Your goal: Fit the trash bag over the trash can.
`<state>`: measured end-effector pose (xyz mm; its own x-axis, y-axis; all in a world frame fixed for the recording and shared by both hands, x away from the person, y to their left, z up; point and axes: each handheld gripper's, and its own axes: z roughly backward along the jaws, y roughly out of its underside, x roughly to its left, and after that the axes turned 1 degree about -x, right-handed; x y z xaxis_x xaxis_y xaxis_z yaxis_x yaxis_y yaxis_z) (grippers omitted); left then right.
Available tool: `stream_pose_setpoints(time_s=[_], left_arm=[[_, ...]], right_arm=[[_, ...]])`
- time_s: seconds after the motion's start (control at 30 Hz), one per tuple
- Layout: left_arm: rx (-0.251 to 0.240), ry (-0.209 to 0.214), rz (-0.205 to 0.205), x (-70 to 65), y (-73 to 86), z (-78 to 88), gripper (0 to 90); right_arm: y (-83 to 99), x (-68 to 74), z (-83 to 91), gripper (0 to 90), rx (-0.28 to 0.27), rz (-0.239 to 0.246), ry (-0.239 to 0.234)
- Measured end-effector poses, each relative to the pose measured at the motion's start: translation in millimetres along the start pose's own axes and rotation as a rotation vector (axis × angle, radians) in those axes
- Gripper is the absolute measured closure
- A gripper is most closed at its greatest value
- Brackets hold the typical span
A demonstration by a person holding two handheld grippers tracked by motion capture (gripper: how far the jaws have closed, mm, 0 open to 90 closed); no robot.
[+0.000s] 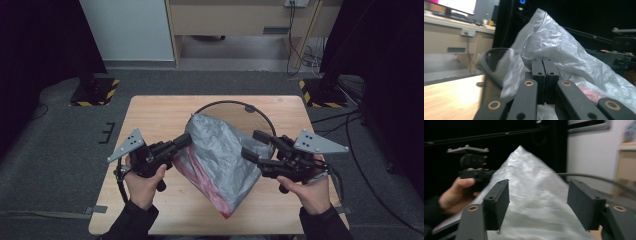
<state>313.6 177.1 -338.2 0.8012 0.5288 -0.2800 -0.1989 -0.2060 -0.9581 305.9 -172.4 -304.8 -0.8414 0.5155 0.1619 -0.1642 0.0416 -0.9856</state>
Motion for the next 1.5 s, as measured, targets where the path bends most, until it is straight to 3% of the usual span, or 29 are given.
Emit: stream_pose_setpoints(time_s=[0.1, 0.33, 0.47, 0.53, 0.7, 0.8, 0.87, 0.93, 1.03, 1.1, 1.2, 1.3, 1.4, 1.5], left_arm=[[0.013, 0.029, -0.02, -11.7, 1.8, -5.7, 89.5], [0.036, 0.058, -0.047, -28.1, 8.0, -15.2, 89.4], [0.048, 0.039, -0.064, -30.8, 9.2, -16.2, 89.4], [0.051, 0.029, -0.072, -31.6, 9.6, -16.5, 89.3], [0.053, -0.014, -0.091, -33.6, 9.0, -15.7, 89.3], [0.047, -0.027, -0.091, -33.0, 7.9, -14.3, 89.3], [0.045, -0.027, -0.088, -32.0, 7.6, -13.8, 89.2], [0.044, -0.028, -0.084, -30.7, 7.6, -13.5, 89.0], [0.032, -0.038, -0.078, -28.1, 7.6, -12.9, 85.2], [0.02, -0.058, -0.079, -26.3, 6.7, -11.5, 75.7], [0.001, -0.1, -0.089, -22.1, 4.3, -6.7, 63.6], [-0.009, -0.135, -0.072, -17.9, 3.3, -2.2, 52.0], [0.004, -0.155, -0.064, -14.3, 4.5, -1.0, 46.0], [0.017, -0.145, -0.049, -13.3, 7.7, -2.7, 44.2]], right_arm=[[3.0, 7.8, -8.8, 29.3, 0.031, -0.004, -0.04], [7.9, 15.0, -17.7, 28.9, 0.091, 0.027, -0.073], [5.2, 16.6, -15.4, 31.1, 0.057, 0.005, -0.08], [1.7, 19.1, -13.7, 30.4, 0.044, 0.018, -0.071], [-1.8, 32.5, -17.6, 28.9, 0.054, 0.003, -0.124], [-0.5, 38.7, -21.9, 29.7, 0.081, 0.015, -0.129], [1.6, 41.6, -24.7, 36.9, 0.108, 0.026, -0.126], [4.4, 41.8, -26.2, 49.5, 0.153, 0.038, -0.13], [9.8, 39.4, -26.2, 78.4, 0.181, 0.03, -0.139], [11.2, 36.9, -24.5, 87.4, 0.176, 0.03, -0.129], [9.2, 34.4, -20.8, 89.7, 0.149, 0.045, -0.083], [4.1, 32.3, -14.6, 90.0, 0.1, 0.059, -0.025], [2.0, 27.2, -7.6, 90.0, 0.038, 0.043, 0.036], [1.1, 21.2, -1.5, 90.0, -0.012, 0.035, 0.09]])
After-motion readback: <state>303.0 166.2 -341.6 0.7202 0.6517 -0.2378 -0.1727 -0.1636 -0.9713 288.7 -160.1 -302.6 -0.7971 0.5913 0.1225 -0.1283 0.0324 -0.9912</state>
